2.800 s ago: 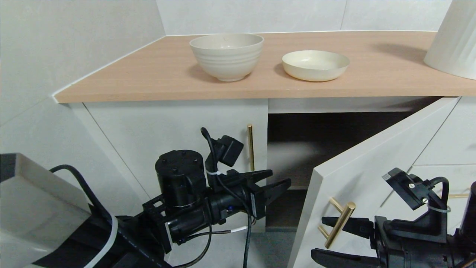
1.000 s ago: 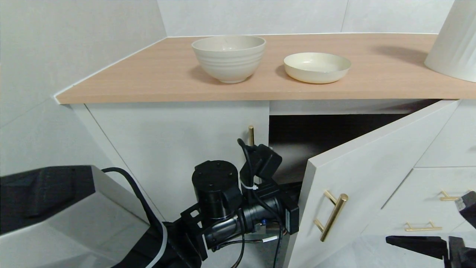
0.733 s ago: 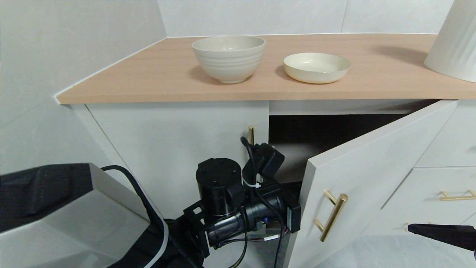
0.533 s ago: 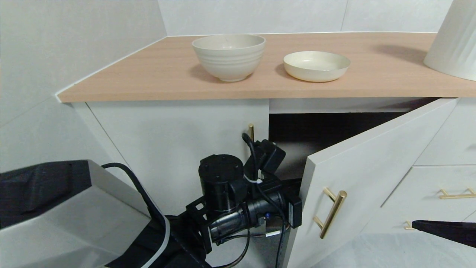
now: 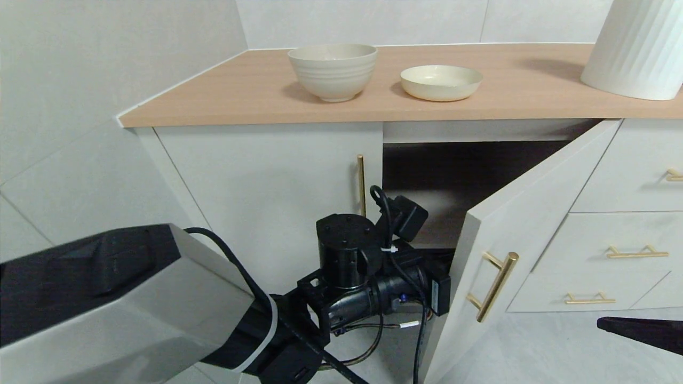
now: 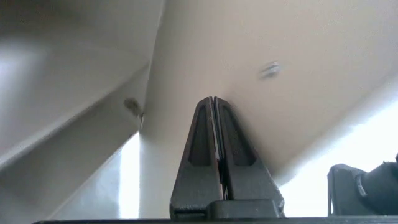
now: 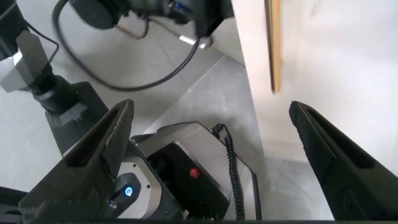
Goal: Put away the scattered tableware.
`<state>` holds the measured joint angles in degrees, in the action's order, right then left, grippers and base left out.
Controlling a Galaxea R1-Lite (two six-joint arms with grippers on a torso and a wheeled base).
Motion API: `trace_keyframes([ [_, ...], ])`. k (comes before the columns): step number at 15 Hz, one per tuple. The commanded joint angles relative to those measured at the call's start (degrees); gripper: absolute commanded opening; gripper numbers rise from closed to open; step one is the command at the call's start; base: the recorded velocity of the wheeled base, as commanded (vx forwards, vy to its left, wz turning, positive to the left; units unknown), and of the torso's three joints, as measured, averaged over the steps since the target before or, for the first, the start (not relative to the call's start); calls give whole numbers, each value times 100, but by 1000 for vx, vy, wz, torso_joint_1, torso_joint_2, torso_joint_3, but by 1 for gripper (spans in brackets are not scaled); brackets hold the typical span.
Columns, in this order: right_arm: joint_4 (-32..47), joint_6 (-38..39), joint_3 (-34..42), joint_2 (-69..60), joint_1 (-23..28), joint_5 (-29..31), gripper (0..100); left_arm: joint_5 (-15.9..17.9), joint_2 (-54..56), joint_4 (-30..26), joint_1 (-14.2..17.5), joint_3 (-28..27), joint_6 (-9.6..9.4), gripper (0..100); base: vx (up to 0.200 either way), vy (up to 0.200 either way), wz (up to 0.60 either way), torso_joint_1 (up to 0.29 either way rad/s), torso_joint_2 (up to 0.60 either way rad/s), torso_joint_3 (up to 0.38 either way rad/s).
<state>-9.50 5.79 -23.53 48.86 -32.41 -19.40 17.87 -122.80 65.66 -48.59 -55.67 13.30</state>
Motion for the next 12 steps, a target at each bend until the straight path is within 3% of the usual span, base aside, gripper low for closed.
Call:
trace_keyframes([
  [1, -8, 1, -3, 10, -2, -3, 100, -12, -113, -18, -10, -154, 67, 0, 0, 0, 0, 0, 0, 0],
  [4, -8, 1, -3, 1, -2, -3, 100, -12, -95, -71, -10, -189, 94, 0, 0, 0, 0, 0, 0, 0],
  [6, -8, 1, -3, -17, -2, -3, 100, -12, -95, -176, -1, -277, 138, 0, -200, 0, 0, -5, 0, 5],
  [7, -8, 1, -3, -17, -2, -3, 100, -12, -78, -185, -1, -304, 252, 0, -200, 0, 0, 7, 2, -2],
  [12, -8, -8, -3, -17, -2, -3, 100, 23, -139, -343, -10, -444, 314, 0, 0, 0, 0, 0, 0, 0],
])
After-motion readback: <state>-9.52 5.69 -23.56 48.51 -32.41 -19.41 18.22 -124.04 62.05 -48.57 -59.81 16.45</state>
